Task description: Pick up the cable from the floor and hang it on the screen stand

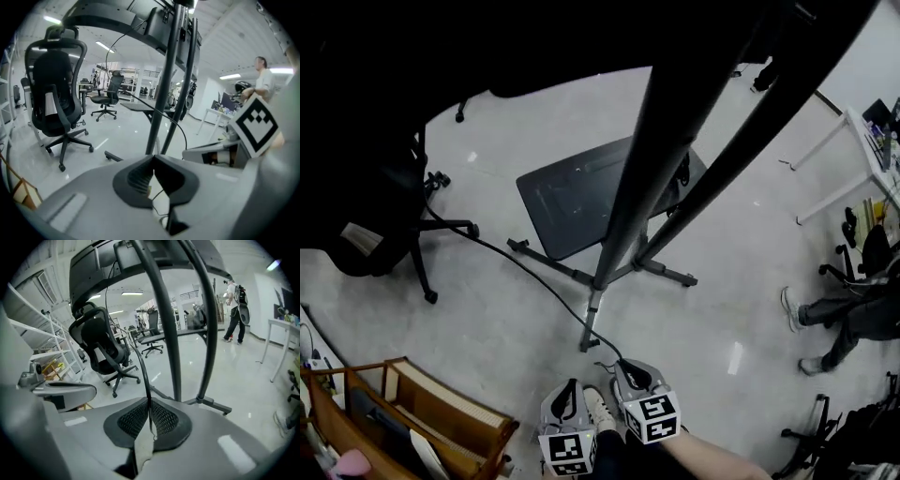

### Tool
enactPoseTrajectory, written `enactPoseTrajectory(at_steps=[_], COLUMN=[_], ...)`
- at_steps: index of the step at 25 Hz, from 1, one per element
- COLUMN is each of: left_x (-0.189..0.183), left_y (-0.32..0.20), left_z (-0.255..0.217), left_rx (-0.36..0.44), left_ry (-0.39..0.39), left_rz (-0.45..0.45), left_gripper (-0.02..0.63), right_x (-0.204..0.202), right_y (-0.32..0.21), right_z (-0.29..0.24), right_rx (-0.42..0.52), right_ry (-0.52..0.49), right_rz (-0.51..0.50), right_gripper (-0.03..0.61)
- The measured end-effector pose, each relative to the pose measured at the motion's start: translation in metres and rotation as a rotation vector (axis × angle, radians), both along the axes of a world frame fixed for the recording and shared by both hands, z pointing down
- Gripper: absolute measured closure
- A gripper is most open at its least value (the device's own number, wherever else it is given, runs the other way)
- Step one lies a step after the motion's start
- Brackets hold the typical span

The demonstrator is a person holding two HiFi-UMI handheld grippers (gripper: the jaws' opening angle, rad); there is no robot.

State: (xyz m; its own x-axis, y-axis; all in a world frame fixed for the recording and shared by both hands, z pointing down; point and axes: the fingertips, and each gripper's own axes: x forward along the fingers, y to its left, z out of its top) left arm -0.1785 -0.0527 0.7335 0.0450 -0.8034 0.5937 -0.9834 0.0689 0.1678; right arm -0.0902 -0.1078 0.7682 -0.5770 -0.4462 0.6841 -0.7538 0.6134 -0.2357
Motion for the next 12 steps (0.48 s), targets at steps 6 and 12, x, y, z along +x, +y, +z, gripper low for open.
enactPoseTrajectory(at_steps=[6,12], left_x=[0.055,0.089], left_y=[-0.012,-0.053], left_z=[-0.099,-0.17], left_rx=[0.017,0.035], left_ry=[0.013,0.014], left_rz=[0.107,0.173], left_gripper=[0.607,0.606], right_x=[0.067,0.112], right_y=[-0.001,-0.041], right_z=[-0.103,-0.195], right_rx=[0.069,0.15], right_ry=[0.049,0.01], right_rz=[0.114,0.242], right_gripper=[0.559,0.558])
